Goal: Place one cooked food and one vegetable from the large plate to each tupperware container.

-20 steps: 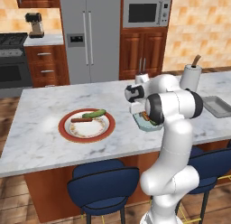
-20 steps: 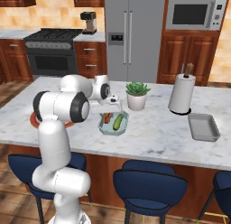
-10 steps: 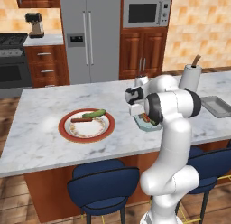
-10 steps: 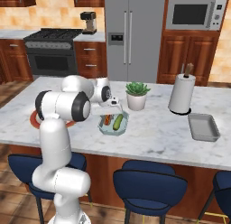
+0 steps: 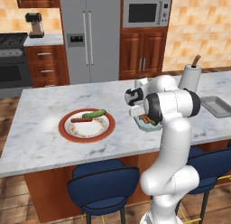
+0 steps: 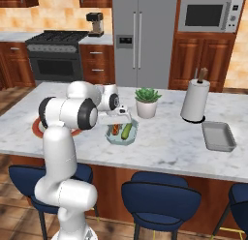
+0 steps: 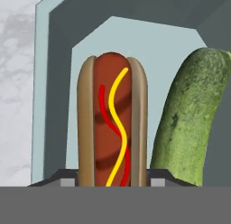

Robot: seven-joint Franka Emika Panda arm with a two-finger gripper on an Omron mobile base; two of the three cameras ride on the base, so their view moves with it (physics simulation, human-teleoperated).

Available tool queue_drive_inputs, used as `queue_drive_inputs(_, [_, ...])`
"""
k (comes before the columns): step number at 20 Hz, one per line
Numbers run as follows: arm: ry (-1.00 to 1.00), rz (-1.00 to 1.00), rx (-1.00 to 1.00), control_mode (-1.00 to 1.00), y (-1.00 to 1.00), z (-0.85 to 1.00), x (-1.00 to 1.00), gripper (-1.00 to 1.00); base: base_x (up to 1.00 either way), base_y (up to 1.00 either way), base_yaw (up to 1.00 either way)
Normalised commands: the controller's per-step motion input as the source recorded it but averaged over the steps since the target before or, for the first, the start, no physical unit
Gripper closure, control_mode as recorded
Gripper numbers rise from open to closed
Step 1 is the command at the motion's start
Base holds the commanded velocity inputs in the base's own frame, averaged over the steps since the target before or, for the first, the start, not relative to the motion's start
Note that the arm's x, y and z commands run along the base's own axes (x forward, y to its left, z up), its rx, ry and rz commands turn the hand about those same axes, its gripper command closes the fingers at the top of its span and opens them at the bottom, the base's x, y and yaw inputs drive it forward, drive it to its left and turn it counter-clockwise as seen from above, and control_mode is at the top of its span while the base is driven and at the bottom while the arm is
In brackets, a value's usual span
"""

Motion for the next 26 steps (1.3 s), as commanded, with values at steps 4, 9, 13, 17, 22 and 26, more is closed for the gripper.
queue_drive_inputs(4, [0.01, 0.0, -0.05, -1.0, 0.01, 0.09, 0.0, -1.0, 0.0, 0.0, 0.0])
queue_drive_inputs(9, [0.0, 0.0, -0.09, -1.0, 0.0, 0.26, 0.0, -1.0, 0.0, 0.0, 0.0])
queue_drive_inputs(13, [0.0, 0.0, 0.0, -1.0, 0.0, 0.37, -0.02, -1.0, 0.0, 0.0, 0.0])
queue_drive_inputs(17, [-0.01, -0.1, 0.05, -1.0, 0.19, 0.62, -0.09, -1.0, 0.0, 0.0, 0.0])
queue_drive_inputs(22, [-0.04, 0.06, 0.28, -1.0, 0.26, 0.35, -0.71, -1.0, 0.0, 0.0, 0.0])
queue_drive_inputs(26, [-0.17, 0.31, 0.33, -1.0, 0.54, 0.08, -0.59, -1.0, 0.0, 0.0, 0.0])
